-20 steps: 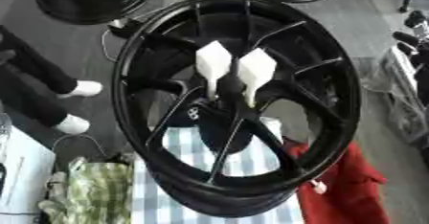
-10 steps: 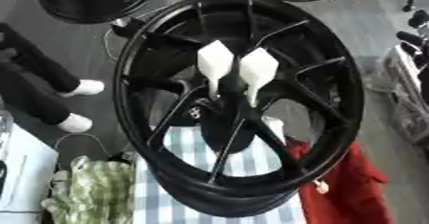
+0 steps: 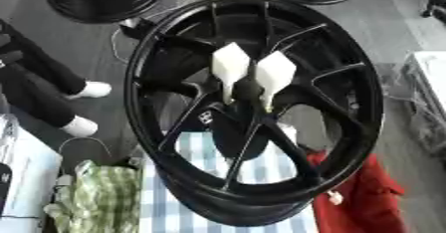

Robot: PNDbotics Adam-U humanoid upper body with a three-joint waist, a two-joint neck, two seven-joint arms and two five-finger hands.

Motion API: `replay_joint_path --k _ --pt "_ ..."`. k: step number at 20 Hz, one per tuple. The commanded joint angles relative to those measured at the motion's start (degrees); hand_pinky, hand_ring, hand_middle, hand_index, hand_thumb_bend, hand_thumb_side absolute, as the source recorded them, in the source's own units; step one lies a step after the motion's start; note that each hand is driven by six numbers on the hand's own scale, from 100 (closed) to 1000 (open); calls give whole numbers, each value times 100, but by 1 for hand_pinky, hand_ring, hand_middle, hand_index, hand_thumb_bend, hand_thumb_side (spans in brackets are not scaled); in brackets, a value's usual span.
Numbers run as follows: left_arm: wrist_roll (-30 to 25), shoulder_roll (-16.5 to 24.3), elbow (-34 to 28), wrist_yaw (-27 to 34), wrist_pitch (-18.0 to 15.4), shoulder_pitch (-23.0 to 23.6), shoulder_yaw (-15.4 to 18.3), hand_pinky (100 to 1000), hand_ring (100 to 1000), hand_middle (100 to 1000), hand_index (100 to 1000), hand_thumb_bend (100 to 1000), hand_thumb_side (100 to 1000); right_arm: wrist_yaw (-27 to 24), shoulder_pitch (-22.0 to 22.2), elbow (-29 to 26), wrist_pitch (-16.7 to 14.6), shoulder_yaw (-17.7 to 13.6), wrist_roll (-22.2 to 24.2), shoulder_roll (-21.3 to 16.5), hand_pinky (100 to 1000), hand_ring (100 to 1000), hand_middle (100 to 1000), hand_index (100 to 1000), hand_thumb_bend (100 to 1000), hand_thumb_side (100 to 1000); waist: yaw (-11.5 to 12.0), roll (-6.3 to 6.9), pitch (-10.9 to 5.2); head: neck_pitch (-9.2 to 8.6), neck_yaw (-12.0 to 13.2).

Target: Pull the pin out of the wheel hub.

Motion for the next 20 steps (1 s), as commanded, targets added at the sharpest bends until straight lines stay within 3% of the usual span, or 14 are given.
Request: replay_joint_path --k 1,6,10,12,14,17,20 --pt "-7 214 -45 3 8 -19 32 661 766 701 759 326 674 120 -308 -205 111 160 327 -780 922 809 822 807 289 379 -4 -20 -134 34 0" --pt "-17 248 -32 -8 14 6 22 661 766 701 759 326 674 616 -838 -365 467 593 1116 -1724 908 807 812 812 305 387 5 -63 -148 34 -10" --pt "-38 271 -21 -23 26 22 -1 661 766 701 758 324 675 1122 -1288 -548 530 899 1823 -2255 894 803 800 814 328 392 14 -104 -168 34 -18" --pt "-40 269 -19 -29 28 24 -2 661 766 701 757 324 674 1369 -1474 -568 513 1015 2159 -2382 891 803 796 816 333 397 21 -111 -176 34 -26" --pt "-45 270 -15 -30 32 26 -10 661 766 700 757 324 675 1768 -1671 -600 439 1177 2793 -2464 884 808 795 825 315 428 33 -118 -181 34 -44" --pt "-57 276 -4 -34 40 36 -21 661 766 700 755 324 675 2280 -1976 -585 231 1282 3737 -2418 884 812 796 831 309 427 34 -120 -182 34 -60" --pt "-61 272 -1 -34 42 38 -25 661 766 700 755 325 675 2532 -2224 -570 -24 1393 4386 -2320 884 815 797 833 306 421 44 -118 -176 34 -85"
